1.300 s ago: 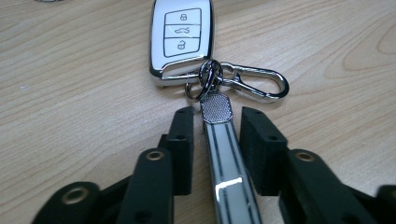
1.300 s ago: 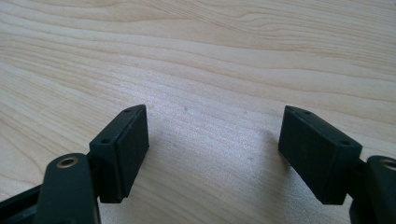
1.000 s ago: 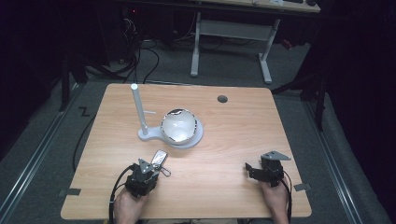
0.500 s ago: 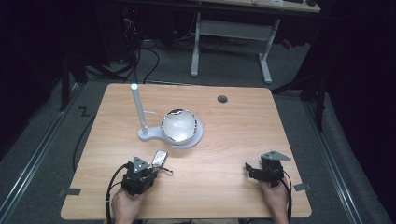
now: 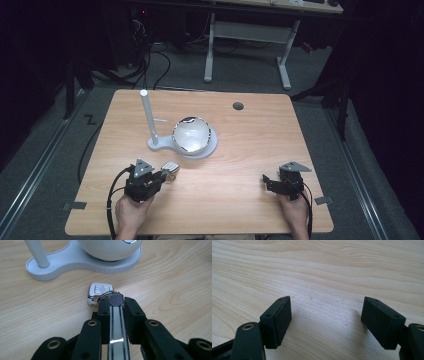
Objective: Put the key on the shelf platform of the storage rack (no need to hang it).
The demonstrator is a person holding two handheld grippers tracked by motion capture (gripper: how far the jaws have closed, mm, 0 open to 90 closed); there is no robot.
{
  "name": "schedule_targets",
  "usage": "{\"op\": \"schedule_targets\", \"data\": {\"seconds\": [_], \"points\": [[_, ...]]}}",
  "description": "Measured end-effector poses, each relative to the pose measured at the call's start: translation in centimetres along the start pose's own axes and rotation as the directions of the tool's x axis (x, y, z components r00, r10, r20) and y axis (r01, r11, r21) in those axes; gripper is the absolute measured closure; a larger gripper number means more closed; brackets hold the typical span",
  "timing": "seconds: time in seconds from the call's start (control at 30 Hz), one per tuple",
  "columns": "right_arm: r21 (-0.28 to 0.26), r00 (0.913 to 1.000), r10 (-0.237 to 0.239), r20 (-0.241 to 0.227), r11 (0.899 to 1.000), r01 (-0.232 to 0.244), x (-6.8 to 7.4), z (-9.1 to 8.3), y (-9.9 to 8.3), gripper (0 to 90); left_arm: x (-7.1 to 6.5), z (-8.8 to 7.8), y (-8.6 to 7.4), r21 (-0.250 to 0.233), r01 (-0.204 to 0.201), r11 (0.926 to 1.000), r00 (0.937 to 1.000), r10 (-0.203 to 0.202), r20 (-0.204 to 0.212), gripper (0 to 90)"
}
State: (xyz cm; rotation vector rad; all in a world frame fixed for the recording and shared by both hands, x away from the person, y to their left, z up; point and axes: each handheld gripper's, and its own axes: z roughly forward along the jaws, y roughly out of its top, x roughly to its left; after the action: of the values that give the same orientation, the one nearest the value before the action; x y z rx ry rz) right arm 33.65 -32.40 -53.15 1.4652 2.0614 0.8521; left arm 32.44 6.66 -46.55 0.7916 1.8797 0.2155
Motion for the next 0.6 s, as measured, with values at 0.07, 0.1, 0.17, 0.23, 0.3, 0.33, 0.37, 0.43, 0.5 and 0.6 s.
{"op": "schedule_targets", "data": {"seconds": [0.07, 0.1, 0.17, 0.23, 0.3, 0.33, 0.37, 0.43, 0.5, 0.6], "points": [[0.0, 1.0, 0.0, 0.0, 1.0, 0.0, 0.0, 0.0, 0.0, 24.7, -0.3, -0.2, 0.3, 0.001, 0.004, 1.0, 0.9999, -0.004, 0.016, 76.2], [0.0, 1.0, 0.0, 0.0, 1.0, 0.0, 0.0, 0.0, 0.0, 24.7, -0.4, -0.4, 0.4, -0.004, 0.007, 1.0, 0.9996, -0.006, 0.026, 76.3], [0.0, 1.0, 0.0, 0.0, 1.0, 0.0, 0.0, 0.0, 0.0, 24.7, -0.7, -0.8, 0.5, -0.008, 0.001, 1.0, 0.9991, -0.001, 0.043, 76.2], [0.0, 1.0, 0.0, 0.0, 1.0, 0.0, 0.0, 0.0, 0.0, 24.7, -1.0, -1.0, 0.7, -0.007, -0.003, 1.0, 0.9981, 0.003, 0.062, 76.2], [0.0, 1.0, 0.0, 0.0, 1.0, 0.0, 0.0, 0.0, 0.0, 24.7, -1.3, -1.2, 0.8, -0.007, -0.011, 0.9999, 0.9975, 0.011, 0.07, 76.2], [0.0, 1.0, 0.0, 0.0, 1.0, 0.0, 0.0, 0.0, 0.0, 24.7, -1.4, -1.2, 0.9, -0.008, 0.003, 1.0, 0.9978, -0.003, 0.066, 76.3], [0.0, 1.0, 0.0, 0.0, 1.0, 0.0, 0.0, 0.0, 0.0, 24.7, -1.5, -1.3, 1.0, -0.006, 0.002, 1.0, 0.9974, -0.001, 0.072, 76.2], [0.0, 1.0, 0.0, 0.0, 1.0, 0.0, 0.0, 0.0, 0.0, 24.7, -1.8, -1.4, 1.1, -0.004, 0.013, 0.9999, 0.9971, -0.013, 0.075, 76.2], [0.0, 1.0, 0.0, 0.0, 1.0, 0.0, 0.0, 0.0, 0.0, 24.7, -1.9, -1.5, 1.2, -0.004, 0.005, 1.0, 0.9965, -0.004, 0.083, 76.2], [0.0, 1.0, 0.0, 0.0, 1.0, 0.0, 0.0, 0.0, 0.0, 24.7, -2.4, -2.1, 1.1, 0.001, 0.006, 1.0, 0.9954, -0.006, 0.095, 76.2]]}}
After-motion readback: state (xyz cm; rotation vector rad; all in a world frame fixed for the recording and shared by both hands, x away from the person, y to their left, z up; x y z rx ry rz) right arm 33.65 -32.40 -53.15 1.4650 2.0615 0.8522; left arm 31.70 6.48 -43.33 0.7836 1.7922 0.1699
